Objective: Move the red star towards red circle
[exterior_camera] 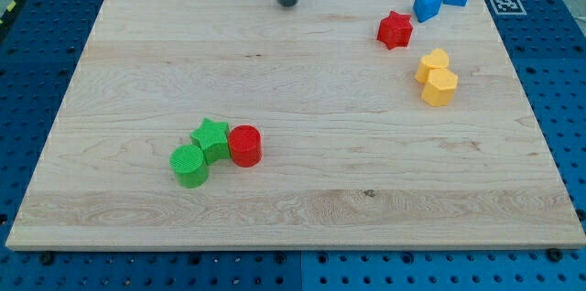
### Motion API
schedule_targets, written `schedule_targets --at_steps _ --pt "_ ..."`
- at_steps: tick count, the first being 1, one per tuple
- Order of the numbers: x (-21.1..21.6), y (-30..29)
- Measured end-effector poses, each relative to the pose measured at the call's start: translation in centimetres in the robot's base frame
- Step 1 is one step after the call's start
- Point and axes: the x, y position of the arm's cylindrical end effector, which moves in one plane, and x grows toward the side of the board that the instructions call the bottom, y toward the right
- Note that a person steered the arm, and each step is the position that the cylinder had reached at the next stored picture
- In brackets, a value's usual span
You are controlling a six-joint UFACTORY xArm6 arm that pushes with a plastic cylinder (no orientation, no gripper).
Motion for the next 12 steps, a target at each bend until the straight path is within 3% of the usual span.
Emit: schedule_targets --at_steps 2,4,8,12 --pt "0.6 10.9" --pt "5.1 13.4" --pt "10.2 14.3" --pt "16.0 6.5"
